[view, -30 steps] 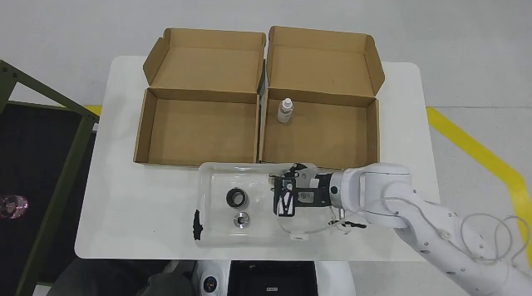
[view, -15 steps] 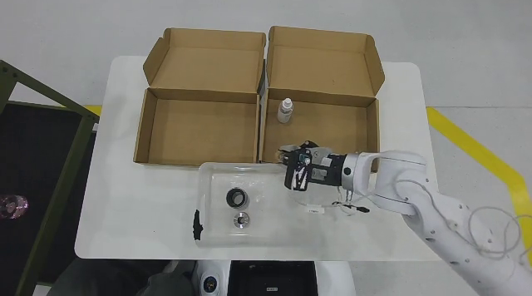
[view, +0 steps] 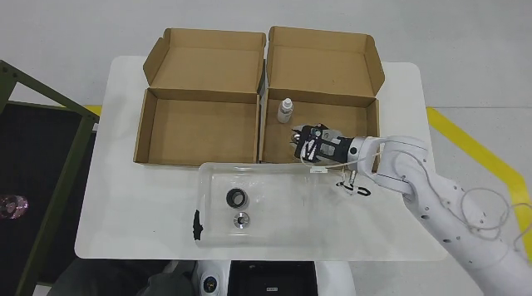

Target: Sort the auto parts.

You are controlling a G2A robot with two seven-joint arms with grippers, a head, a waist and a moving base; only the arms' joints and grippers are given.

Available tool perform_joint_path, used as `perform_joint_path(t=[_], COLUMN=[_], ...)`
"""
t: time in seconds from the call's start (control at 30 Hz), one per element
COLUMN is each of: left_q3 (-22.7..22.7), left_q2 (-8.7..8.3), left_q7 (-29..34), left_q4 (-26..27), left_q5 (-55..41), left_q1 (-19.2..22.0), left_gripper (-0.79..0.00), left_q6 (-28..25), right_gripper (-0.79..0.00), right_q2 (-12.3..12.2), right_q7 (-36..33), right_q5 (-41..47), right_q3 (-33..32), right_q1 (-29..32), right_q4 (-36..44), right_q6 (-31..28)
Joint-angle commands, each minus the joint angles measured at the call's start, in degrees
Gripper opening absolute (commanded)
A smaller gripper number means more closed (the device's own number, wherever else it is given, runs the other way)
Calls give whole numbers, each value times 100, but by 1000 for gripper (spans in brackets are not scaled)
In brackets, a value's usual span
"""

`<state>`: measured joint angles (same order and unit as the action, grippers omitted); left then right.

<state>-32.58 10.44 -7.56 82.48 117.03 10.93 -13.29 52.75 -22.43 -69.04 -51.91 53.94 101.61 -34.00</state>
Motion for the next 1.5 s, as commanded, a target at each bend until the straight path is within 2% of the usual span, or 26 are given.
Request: perform_joint_path(t=[0.0, 0.6, 0.7, 0.73, 0.77, 0.8, 0.83, 1.0, 1.3, 1.47], left_q3=[0, 0, 0, 0, 0, 0, 0, 0, 0, 0], left_q2=[0, 0, 0, 0, 0, 0, 0, 0, 0, 0], left_q7=[0, 0, 0, 0, 0, 0, 0, 0, 0, 0], left_q4=[0, 0, 0, 0, 0, 0, 0, 0, 0, 0], left_q5=[0, 0, 0, 0, 0, 0, 0, 0, 0, 0], left_q1=[0, 0, 0, 0, 0, 0, 0, 0, 0, 0], left_gripper=[0, 0, 0, 0, 0, 0, 0, 0, 0, 0], left_q6=[0, 0, 0, 0, 0, 0, 0, 0, 0, 0], right_gripper=[-785, -785, -486, -413, -154, -43, 0, 0, 0, 0], right_q2=[33, 511, 563, 577, 589, 599, 605, 587, 443, 403], right_q7=[17, -109, -102, -96, -97, -97, -98, -85, -325, -198], right_q5=[-9, 77, 56, 53, 53, 49, 49, 109, 179, 256], right_q3=[34, 768, 812, 819, 821, 820, 808, 621, 46, -167], right_q1=[-76, -901, -954, -965, -972, -977, -981, -903, -520, -285], right_q4=[-151, -1686, -1810, -1839, -1866, -1880, -1887, -1623, -687, -230], right_q6=[37, 181, 209, 210, 213, 210, 212, 168, 62, 39])
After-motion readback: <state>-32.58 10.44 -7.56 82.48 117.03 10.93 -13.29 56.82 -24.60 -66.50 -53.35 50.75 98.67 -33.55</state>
